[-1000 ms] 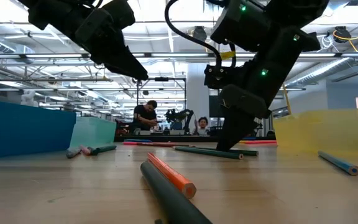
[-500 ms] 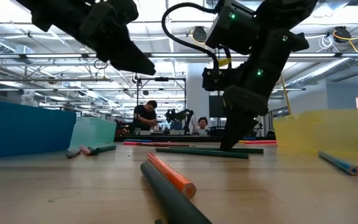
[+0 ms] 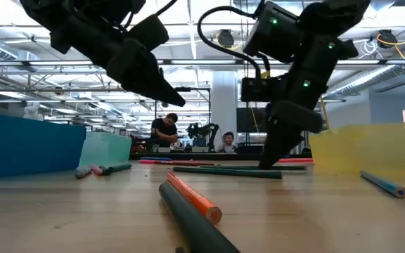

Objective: Sort crayons/erasers/pens/pencils in bins
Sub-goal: Put the green colored pencil into the blue bin

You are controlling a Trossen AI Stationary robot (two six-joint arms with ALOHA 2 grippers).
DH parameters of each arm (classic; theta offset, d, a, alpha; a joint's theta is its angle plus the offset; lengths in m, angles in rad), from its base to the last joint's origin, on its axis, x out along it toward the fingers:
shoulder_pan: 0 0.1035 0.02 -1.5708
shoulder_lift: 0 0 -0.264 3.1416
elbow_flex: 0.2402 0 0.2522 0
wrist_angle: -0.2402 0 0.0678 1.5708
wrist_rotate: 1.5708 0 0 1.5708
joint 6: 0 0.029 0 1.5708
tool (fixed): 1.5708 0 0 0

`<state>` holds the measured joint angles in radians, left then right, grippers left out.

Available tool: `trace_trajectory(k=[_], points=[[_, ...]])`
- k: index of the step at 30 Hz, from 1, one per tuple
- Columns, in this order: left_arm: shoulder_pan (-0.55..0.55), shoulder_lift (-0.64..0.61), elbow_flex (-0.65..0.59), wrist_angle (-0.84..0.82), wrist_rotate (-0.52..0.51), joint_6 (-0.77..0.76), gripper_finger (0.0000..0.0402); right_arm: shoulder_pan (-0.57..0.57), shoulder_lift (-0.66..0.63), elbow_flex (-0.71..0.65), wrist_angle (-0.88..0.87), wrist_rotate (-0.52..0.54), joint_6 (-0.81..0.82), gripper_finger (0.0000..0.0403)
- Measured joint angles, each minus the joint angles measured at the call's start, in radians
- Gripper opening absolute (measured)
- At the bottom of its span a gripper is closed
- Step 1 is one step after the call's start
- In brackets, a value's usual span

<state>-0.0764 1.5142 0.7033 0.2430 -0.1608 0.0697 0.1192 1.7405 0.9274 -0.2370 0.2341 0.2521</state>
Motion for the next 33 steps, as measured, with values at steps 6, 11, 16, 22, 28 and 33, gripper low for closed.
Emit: trace_trajectory(k=[6, 11, 16, 22, 28, 33], points=[[0.022, 0.046, 0.001, 0.085, 0.031, 0.038, 0.0222, -0.001, -0.067, 0.003, 0.046, 0.030, -0.094, 0.0013], [0.055, 0.117, 0.039, 0.110, 0.066, 0.034, 0.0251, 0.000, -0.079, 0.004, 0.106, 0.029, -0.184, 0.0013], [0.068, 0.202, 0.130, 0.072, 0.121, 0.063, 0.0234, -0.004, -0.078, 0.009, 0.152, 0.029, -0.241, 0.0013], [0.077, 0.253, 0.219, -0.034, 0.126, 0.104, 0.0178, -0.004, -0.098, 0.010, 0.178, 0.028, -0.268, 0.0013], [0.090, 0.251, 0.239, -0.061, 0.144, 0.104, 0.0075, -0.005, -0.098, 0.010, 0.182, 0.035, -0.268, 0.0013], [0.098, 0.250, 0.241, -0.100, 0.166, 0.101, 0.0016, -0.006, -0.098, 0.010, 0.211, 0.035, -0.286, 0.0013]])
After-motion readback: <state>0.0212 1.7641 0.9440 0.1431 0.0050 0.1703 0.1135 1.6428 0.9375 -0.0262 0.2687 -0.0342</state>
